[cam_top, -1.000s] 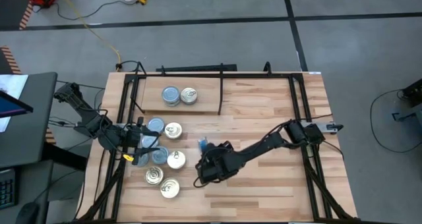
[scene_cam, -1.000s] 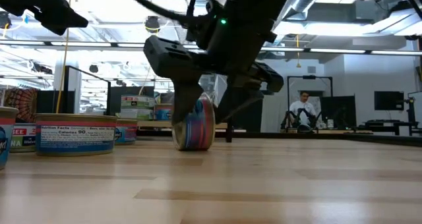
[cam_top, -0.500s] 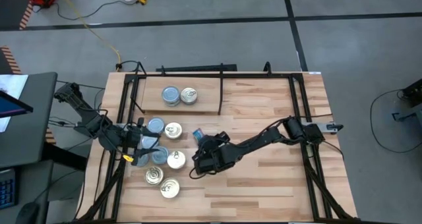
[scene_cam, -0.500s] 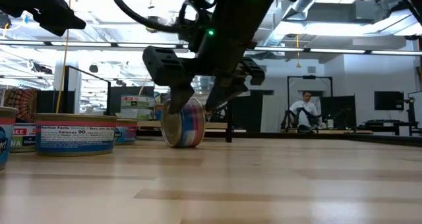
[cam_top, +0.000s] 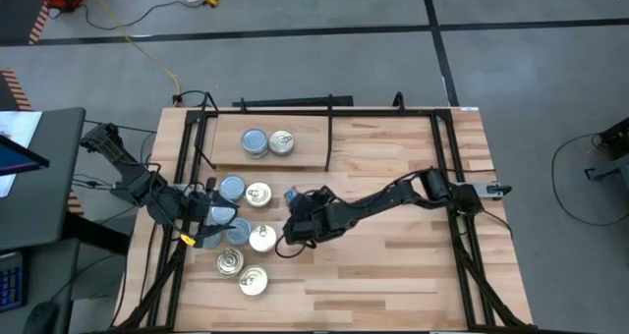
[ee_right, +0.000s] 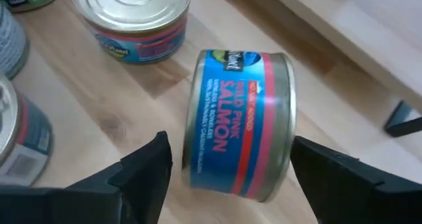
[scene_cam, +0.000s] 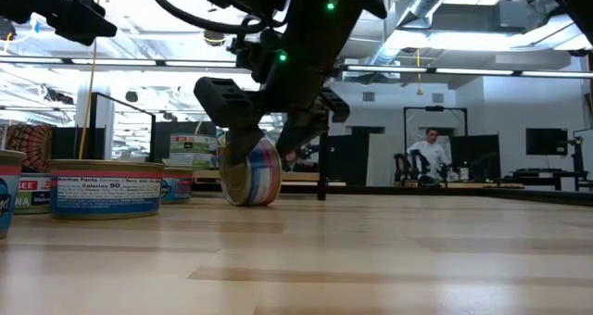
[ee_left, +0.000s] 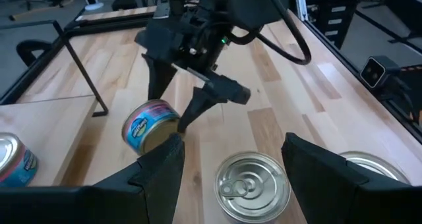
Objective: Stack canned seafood by type on shelf
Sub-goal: Stack the blue pink tuna can on top of the blue pink tuna can on the shelf
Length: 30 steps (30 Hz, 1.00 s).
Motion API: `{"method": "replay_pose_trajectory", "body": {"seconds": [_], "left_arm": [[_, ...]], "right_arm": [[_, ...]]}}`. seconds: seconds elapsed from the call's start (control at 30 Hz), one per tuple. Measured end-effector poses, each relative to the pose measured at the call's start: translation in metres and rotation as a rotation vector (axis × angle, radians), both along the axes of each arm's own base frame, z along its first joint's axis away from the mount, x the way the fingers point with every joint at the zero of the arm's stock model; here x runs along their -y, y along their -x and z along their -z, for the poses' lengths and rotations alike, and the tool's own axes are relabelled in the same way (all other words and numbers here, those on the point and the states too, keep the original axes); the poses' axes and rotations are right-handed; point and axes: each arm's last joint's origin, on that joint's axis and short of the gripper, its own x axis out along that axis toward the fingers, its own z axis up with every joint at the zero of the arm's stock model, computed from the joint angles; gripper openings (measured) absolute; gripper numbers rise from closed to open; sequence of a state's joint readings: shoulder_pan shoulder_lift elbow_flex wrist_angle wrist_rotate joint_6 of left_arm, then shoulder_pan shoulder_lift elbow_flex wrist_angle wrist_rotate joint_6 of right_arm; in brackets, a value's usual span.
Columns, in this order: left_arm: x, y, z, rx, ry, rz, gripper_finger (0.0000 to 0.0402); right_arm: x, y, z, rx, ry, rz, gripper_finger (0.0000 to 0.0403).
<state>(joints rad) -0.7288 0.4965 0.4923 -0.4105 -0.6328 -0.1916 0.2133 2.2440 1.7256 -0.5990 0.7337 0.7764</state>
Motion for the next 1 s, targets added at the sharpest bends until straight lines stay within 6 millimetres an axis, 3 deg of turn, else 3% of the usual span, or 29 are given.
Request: {"method": "replay_pose_trajectory", "body": {"seconds": [0.27,0.6,0.83,1.0], "left_arm": [[0.003,0.001,0.001,-0.031,0.041,0.098,0.0242],[0.004,0.001,0.001,-0.047,0.061,0.144,0.0242],[0.005,0.002,0.003,-0.069,0.080,0.154,0.0242],[0.004,0.002,0.005,-0.088,0.078,0.147,0.0242]], "right_arm": [[0.021,-0.004,0.000,-0.039,-0.013,-0.022,0.0326],[0.020,-0.005,0.001,-0.177,0.047,-0.213,0.0222],[0.019,-0.005,0.001,-0.210,0.052,-0.266,0.0220],[0.016,-0.001,-0.003,-0.242,0.055,-0.291,0.0242]]}}
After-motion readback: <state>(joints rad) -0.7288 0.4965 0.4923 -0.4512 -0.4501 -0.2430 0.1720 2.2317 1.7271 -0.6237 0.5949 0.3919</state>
